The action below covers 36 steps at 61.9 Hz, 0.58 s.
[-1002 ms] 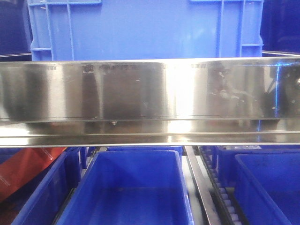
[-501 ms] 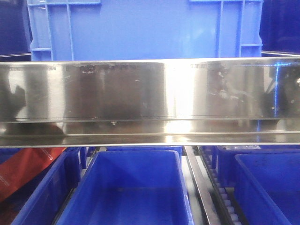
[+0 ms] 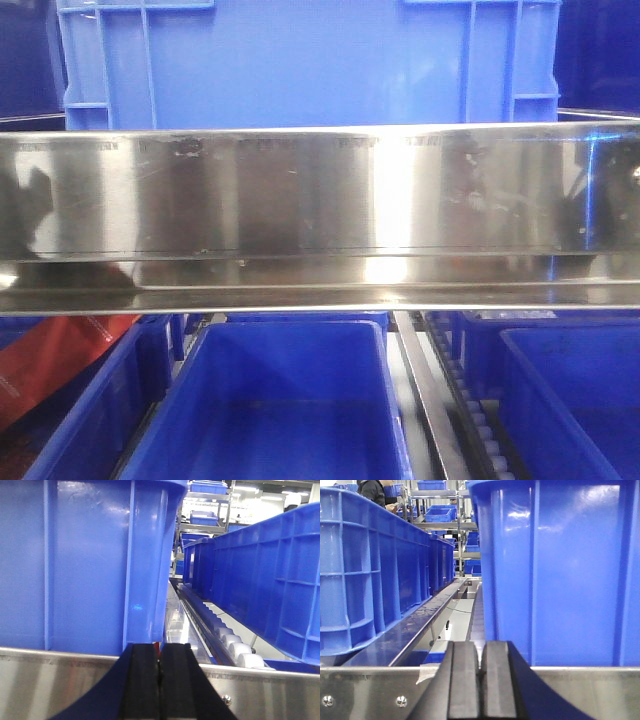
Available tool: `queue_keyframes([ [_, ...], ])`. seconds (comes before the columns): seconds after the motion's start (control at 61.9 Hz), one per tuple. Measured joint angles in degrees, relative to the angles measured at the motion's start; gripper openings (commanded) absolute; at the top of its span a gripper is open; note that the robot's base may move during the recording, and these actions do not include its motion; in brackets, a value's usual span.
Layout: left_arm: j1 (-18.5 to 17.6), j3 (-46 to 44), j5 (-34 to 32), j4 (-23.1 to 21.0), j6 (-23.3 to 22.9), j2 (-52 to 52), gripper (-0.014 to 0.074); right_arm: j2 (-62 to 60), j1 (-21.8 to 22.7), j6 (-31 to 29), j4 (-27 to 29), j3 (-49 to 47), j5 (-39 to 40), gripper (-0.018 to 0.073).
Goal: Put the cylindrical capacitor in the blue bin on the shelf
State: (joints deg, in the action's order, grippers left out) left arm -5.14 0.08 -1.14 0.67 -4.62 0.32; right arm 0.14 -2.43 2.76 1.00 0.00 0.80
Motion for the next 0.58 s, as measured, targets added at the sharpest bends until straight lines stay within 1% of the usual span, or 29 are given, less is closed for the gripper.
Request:
queue_keyframes([
  [0.582,0.0,0.0,0.0,0.1,0.0,0.0,-0.0111,0.0,0.0,0.0,0.0,0.0,0.0,-0.0162],
])
